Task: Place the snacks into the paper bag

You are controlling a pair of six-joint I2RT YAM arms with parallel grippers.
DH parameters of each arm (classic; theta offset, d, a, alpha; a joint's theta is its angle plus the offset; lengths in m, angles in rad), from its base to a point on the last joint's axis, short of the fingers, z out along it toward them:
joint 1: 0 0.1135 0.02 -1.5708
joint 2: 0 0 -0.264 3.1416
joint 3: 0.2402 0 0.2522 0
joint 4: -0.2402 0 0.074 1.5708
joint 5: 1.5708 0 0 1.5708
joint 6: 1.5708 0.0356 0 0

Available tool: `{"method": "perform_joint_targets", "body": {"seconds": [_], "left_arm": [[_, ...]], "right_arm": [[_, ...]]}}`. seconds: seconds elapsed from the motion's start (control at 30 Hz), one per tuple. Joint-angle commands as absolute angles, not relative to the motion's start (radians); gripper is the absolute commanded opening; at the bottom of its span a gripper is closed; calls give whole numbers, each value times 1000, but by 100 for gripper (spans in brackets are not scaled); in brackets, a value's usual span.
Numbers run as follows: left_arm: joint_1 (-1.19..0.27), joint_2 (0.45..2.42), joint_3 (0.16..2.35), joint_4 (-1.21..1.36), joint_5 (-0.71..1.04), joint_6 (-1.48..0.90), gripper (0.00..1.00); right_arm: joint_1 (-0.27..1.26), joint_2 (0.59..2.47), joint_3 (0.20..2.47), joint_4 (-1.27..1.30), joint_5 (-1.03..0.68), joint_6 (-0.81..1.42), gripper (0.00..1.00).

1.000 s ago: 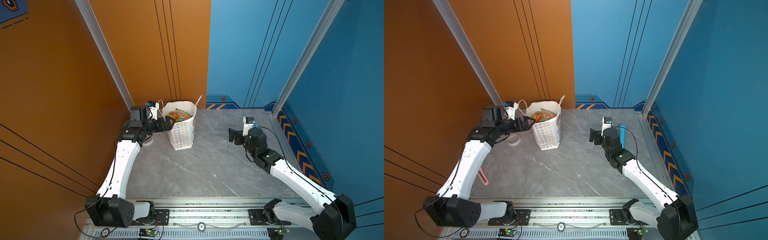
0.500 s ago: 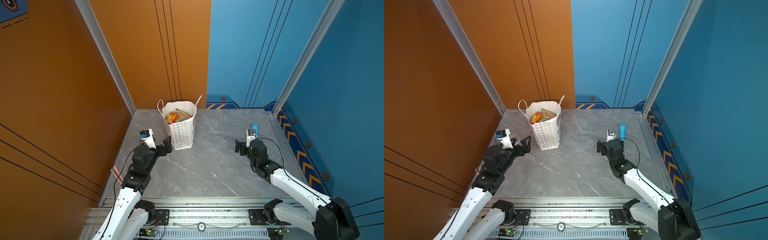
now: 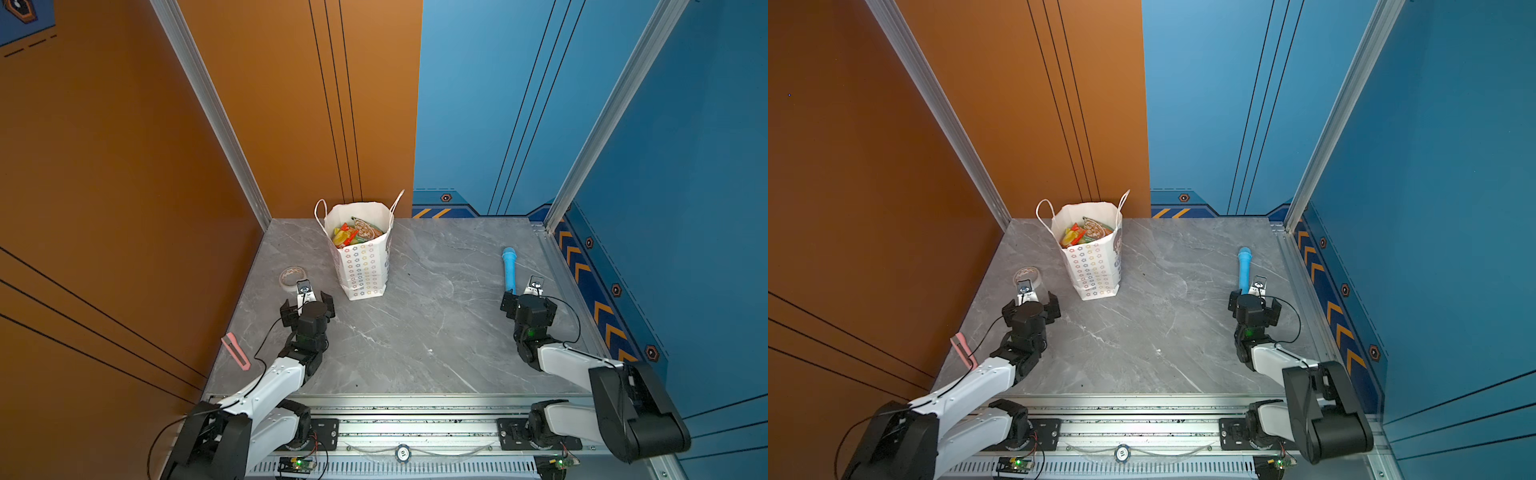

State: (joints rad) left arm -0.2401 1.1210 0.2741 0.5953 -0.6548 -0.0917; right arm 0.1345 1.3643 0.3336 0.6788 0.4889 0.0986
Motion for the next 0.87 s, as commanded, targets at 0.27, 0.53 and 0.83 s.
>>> {"method": "perform_joint_targets", "body": {"seconds": [0.27, 0.53, 0.83], "left_arm": [[-106, 1632, 196, 1379, -366, 35, 98], [-65, 1555, 323, 1016, -339, -22, 98], [-53, 1561, 354, 969, -322, -29, 98]], "right_arm": [[71, 1542, 361, 922, 263, 50, 100], [64, 1535, 371, 891, 244, 54, 100], [45, 1531, 380, 868, 202, 61, 100]]}}
